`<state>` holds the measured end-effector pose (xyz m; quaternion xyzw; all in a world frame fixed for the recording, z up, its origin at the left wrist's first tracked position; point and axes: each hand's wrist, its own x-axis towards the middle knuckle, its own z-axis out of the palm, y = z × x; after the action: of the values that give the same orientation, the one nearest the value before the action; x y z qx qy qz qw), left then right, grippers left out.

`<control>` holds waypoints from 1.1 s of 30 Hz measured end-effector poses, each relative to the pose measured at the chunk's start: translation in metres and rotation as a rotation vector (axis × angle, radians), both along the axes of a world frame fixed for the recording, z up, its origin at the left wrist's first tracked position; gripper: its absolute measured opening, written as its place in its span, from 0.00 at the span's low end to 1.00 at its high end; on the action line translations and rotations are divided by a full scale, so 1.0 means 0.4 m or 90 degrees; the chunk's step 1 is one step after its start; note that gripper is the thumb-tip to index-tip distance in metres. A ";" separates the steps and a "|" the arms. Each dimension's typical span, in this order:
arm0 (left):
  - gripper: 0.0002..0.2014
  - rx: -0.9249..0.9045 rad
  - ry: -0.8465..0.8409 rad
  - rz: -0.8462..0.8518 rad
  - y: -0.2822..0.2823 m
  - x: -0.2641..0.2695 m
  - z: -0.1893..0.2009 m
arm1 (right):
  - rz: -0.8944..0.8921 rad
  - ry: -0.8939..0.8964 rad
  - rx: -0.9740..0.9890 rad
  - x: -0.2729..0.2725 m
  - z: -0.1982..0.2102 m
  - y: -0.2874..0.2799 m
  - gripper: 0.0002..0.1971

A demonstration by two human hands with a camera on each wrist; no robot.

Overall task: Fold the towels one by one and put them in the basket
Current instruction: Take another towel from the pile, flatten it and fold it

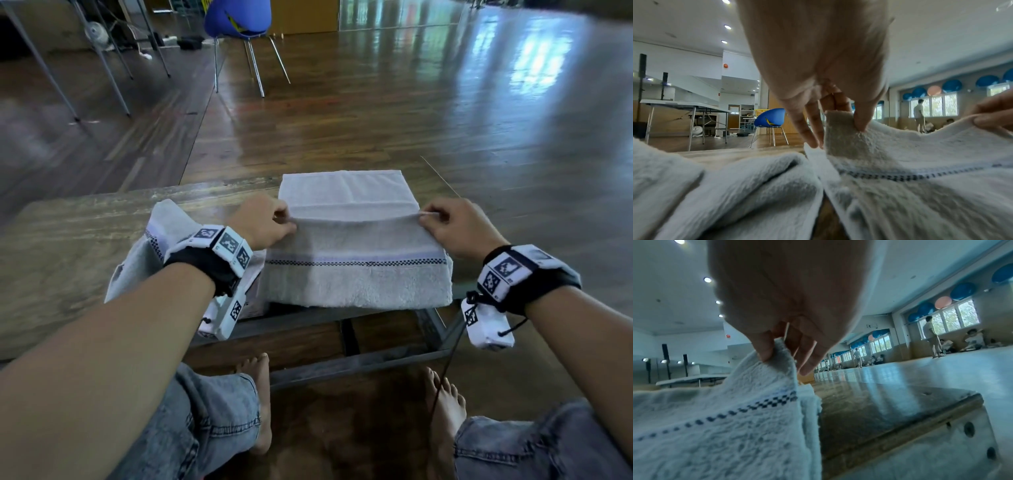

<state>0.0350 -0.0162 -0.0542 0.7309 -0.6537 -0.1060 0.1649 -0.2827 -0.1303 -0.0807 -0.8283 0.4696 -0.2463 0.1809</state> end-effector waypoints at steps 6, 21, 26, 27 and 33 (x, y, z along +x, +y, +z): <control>0.14 0.233 -0.077 -0.045 -0.008 -0.001 -0.020 | 0.097 0.198 0.158 -0.007 -0.015 -0.015 0.06; 0.09 -0.062 0.044 0.040 -0.064 0.032 -0.055 | 0.022 0.007 -0.052 0.032 -0.017 -0.041 0.07; 0.10 0.092 0.021 0.015 -0.083 0.036 -0.077 | 0.067 0.152 0.033 0.037 -0.046 -0.071 0.07; 0.11 0.120 0.007 0.013 -0.091 0.036 -0.069 | 0.065 0.179 0.047 0.036 -0.041 -0.078 0.08; 0.14 0.273 0.005 -0.033 -0.123 0.021 -0.010 | 0.044 0.154 0.125 0.019 0.001 -0.097 0.12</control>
<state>0.0436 -0.0656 -0.0581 0.7316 -0.6343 -0.2498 0.0054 -0.2753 -0.1692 -0.0804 -0.8457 0.4814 -0.0911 0.2117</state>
